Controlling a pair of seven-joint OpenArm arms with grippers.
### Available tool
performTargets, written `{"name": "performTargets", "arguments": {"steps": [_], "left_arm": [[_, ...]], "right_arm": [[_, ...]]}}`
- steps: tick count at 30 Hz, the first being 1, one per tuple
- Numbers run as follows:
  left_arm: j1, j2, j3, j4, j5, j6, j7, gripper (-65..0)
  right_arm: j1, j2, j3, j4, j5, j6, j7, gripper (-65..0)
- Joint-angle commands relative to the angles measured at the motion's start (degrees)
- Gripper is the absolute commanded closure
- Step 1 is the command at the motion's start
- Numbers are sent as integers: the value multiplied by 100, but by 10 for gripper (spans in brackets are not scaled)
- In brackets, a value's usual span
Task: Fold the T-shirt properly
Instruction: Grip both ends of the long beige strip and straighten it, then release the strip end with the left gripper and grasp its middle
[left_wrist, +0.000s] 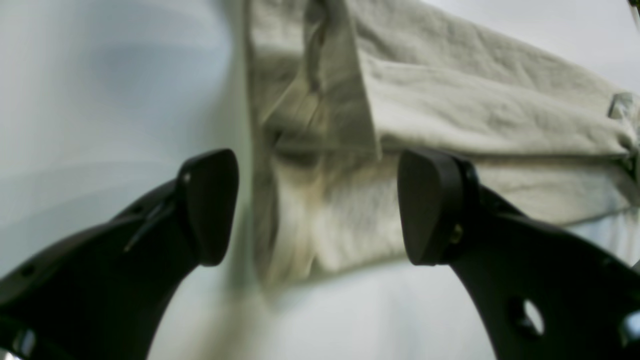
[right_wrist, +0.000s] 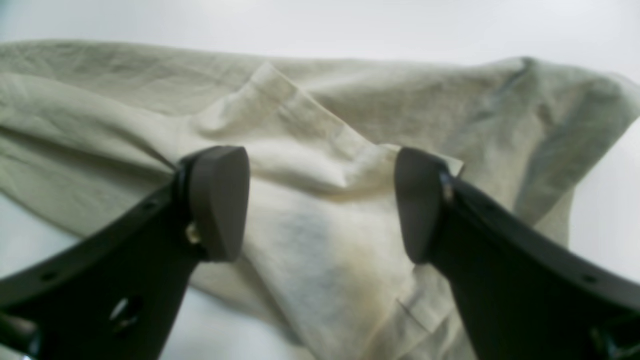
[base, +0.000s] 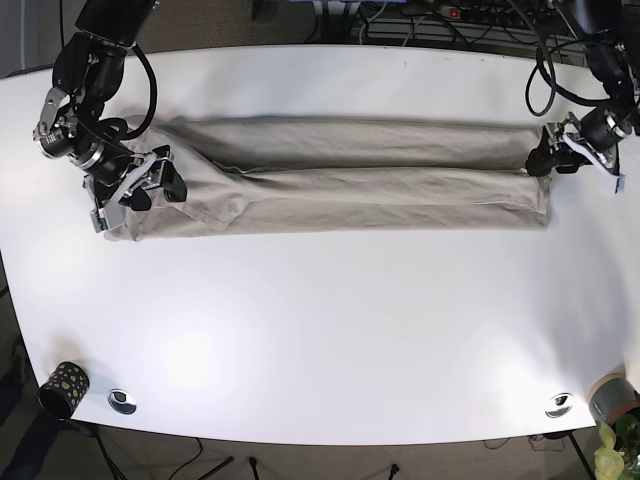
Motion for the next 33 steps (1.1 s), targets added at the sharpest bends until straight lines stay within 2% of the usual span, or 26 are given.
{"name": "performTargets", "arguments": {"steps": [1, 8, 14, 22, 24, 26, 28, 31, 33], "left_arm": [[-36, -119, -33, 49, -93, -28, -99, -465], [-221, -93, 230, -56, -49, -28, -108, -460], [-494, -23, 239, -504, 575, -28, -108, -458], [-573, 92, 204, -540, 1190, -28, -108, -447], [-573, 100, 213, -540, 1375, -28, -108, -404], [-634, 118, 239, -531, 1524, -28, -108, -319], [-748, 241, 239, -531, 1612, -28, -108, -200], [-784, 347, 239, -496, 1753, -28, -108, -93], [-810, 355, 239, -390, 1814, -28, -108, -88]], "right_arm": [[40, 104, 20, 96, 97, 14, 124, -438], [5, 95, 20, 96, 97, 14, 133, -438], [5, 7, 20, 96, 97, 14, 133, -438], [5, -19, 20, 96, 97, 14, 133, -438], [5, -19, 20, 96, 97, 14, 133, -438], [5, -19, 20, 96, 97, 14, 133, -438], [14, -19, 20, 96, 97, 14, 133, -438], [23, -19, 20, 96, 97, 14, 133, -438], [32, -19, 20, 96, 88, 14, 133, -438]]}}
